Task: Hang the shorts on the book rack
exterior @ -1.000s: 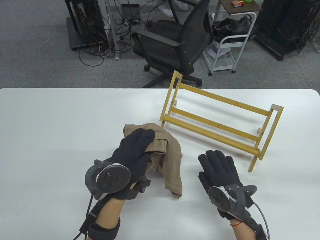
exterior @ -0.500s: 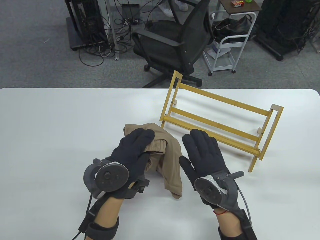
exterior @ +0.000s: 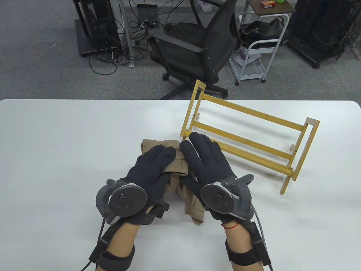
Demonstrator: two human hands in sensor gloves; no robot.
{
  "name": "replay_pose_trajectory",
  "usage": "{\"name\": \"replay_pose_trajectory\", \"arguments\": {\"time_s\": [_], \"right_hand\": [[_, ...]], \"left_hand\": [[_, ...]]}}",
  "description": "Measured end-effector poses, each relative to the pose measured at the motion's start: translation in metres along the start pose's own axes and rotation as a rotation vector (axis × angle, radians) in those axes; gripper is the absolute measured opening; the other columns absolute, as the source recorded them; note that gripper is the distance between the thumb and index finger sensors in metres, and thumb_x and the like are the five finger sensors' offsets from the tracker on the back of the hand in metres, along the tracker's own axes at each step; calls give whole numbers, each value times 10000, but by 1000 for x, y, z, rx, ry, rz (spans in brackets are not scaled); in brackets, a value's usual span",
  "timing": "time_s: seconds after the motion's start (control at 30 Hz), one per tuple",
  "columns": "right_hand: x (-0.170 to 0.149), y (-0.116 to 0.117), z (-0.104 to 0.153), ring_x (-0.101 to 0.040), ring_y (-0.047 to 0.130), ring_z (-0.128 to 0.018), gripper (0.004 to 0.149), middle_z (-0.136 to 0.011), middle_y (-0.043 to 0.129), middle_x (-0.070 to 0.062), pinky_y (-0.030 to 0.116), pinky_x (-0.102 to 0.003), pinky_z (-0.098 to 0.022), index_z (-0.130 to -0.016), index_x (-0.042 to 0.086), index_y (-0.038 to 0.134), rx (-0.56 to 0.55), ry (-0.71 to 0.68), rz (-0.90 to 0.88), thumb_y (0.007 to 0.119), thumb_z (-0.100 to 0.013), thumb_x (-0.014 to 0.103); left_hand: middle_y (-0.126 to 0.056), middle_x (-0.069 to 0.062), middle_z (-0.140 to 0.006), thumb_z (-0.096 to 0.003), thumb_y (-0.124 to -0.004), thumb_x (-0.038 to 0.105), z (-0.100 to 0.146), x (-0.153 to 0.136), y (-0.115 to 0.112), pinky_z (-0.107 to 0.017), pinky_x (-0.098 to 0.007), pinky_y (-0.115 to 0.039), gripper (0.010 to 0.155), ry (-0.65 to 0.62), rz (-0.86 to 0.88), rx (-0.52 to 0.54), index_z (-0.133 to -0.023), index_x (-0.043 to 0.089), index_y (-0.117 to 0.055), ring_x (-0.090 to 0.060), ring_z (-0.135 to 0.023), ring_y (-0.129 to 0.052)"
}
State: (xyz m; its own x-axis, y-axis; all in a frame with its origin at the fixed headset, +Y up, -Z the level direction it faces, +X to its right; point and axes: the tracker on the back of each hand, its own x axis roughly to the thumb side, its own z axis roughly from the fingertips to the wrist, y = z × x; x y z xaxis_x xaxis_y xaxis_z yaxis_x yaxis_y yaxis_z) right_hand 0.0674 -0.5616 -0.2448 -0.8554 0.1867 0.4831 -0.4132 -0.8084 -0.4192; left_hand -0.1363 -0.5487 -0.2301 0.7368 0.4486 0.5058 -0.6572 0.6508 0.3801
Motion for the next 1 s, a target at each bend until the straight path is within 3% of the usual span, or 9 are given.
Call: {"name": "replay_pose_trajectory", "arguments": {"time_s": [0.3,0.47,0.67,1.0], "right_hand": [[-1,10,-2,-220,711,-1060,846,-1158,595,45,657,-397,-791,-1060,345,482,-30,-20,-75,902,-355,554],[1,14,0,-191,895,-898,715,-1024,778,39,780,-347,-702,-985,327,625,-175,28,-94,904,-362,542],[-1,11,2,-134,1016,-716,591,-860,918,54,878,-296,-586,-886,324,739,-270,57,-80,934,-358,503],[-7,8,3,-130,1044,-659,527,-801,964,58,897,-298,-549,-830,345,798,-279,61,-77,949,-348,495]], "left_hand": [[-896,-163,-880,-445,-920,221,-1,-1,-10,-310,-396,-919,474,0,9,9,-906,240,-813,-413,-565,-1009],[-899,-167,-872,-449,-907,234,0,0,-15,-303,-391,-926,484,5,37,7,-918,212,-786,-411,-552,-1017],[-897,-168,-875,-459,-891,249,0,0,-17,-306,-393,-920,473,3,83,-20,-919,205,-786,-413,-557,-1010],[-866,-122,-931,-482,-855,329,4,0,-20,-397,-428,-868,491,-33,-4,-42,-959,256,-765,-393,-662,-966]]}}
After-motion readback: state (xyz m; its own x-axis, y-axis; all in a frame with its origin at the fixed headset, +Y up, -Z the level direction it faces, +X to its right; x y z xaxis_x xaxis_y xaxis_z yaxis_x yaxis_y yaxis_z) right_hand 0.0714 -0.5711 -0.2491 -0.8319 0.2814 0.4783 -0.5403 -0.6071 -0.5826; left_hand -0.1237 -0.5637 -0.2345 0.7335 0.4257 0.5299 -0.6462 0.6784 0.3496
